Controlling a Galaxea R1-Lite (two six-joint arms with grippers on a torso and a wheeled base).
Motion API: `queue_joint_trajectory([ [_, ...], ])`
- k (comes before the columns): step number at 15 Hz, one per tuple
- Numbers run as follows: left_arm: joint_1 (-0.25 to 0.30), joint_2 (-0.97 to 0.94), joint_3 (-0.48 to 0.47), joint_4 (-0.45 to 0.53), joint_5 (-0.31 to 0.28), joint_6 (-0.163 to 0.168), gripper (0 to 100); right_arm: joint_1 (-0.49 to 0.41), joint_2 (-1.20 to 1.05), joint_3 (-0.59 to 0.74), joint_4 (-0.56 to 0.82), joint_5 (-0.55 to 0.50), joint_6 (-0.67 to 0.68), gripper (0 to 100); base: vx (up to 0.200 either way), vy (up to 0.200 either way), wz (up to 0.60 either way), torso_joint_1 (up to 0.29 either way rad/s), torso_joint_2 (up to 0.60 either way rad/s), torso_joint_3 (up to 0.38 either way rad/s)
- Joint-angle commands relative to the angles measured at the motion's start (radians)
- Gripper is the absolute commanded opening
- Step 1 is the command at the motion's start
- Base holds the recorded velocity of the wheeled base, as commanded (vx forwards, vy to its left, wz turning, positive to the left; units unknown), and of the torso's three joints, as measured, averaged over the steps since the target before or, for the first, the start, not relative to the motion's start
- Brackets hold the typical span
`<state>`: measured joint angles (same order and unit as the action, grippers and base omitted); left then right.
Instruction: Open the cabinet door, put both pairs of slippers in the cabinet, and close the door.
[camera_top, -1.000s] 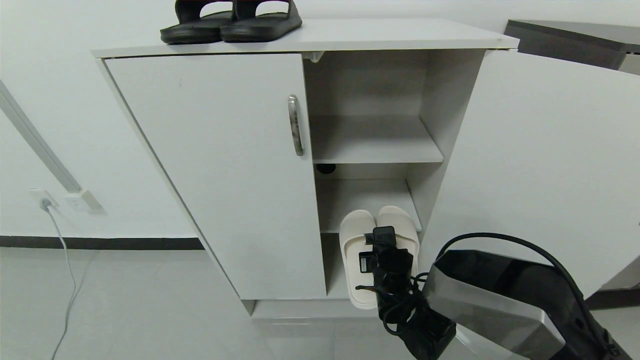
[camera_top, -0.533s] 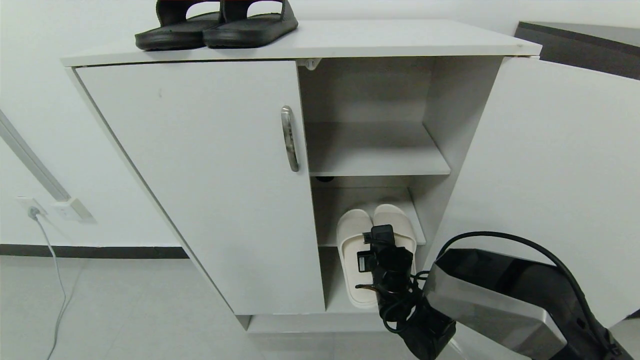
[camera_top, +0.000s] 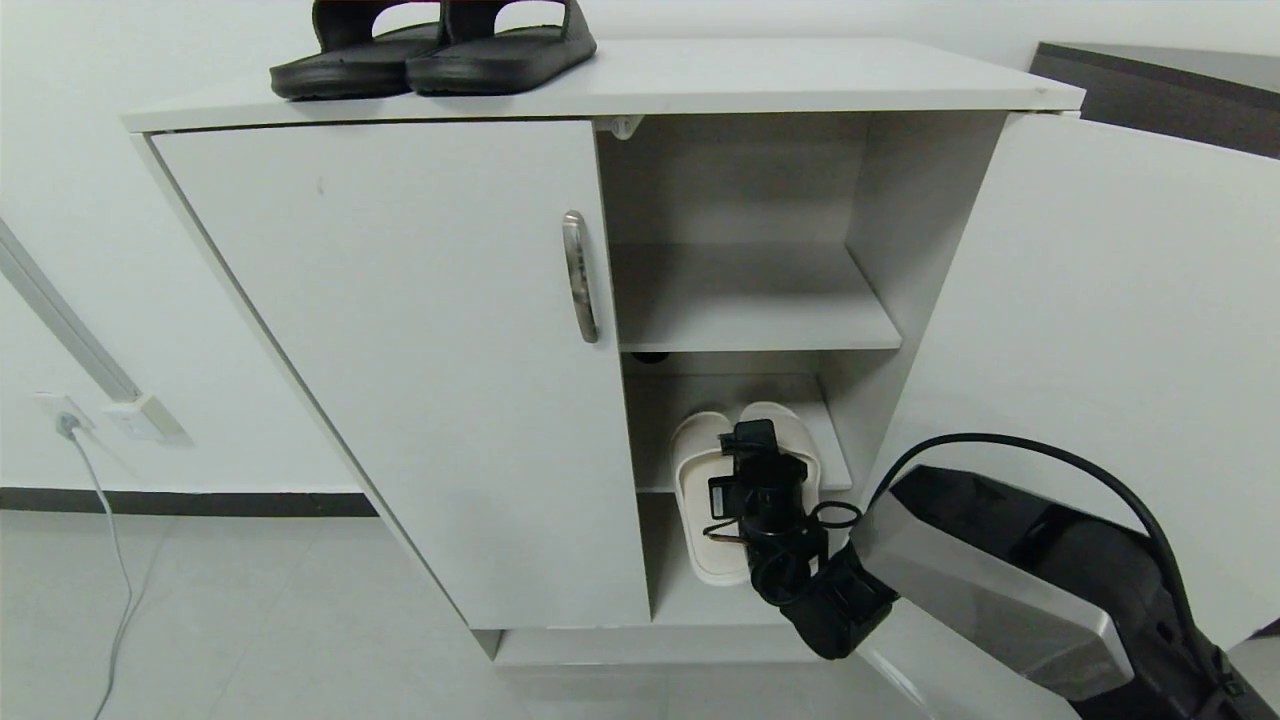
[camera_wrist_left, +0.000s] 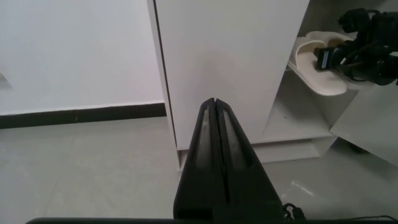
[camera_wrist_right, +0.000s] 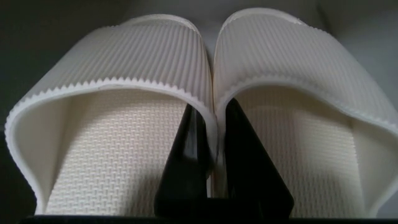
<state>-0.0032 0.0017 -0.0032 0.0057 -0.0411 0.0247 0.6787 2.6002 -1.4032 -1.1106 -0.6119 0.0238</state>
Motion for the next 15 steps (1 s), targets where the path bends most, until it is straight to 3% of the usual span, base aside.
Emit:
queue_joint_trajectory([
  [1,0.0,0.0,0.0,0.0,0.0,0.0,0,-0.004,-0.005,-0.079,0.057,0.0,0.025,0,0.0,0.0,0.0,0.0,0.0,0.0],
  [8,-0.001,0.0,0.0,0.0,0.0,0.0,0,-0.039,0.021,-0.258,0.206,-0.002,0.045,0,0.0,0.0,0.0,0.0,0.0,0.0],
  [15,0.0,0.0,0.0,0.0,0.003,0.0,0,-0.056,0.113,-0.408,0.235,-0.04,0.038,0,0.0,0.0,0.0,0.0,0.0,0.0],
])
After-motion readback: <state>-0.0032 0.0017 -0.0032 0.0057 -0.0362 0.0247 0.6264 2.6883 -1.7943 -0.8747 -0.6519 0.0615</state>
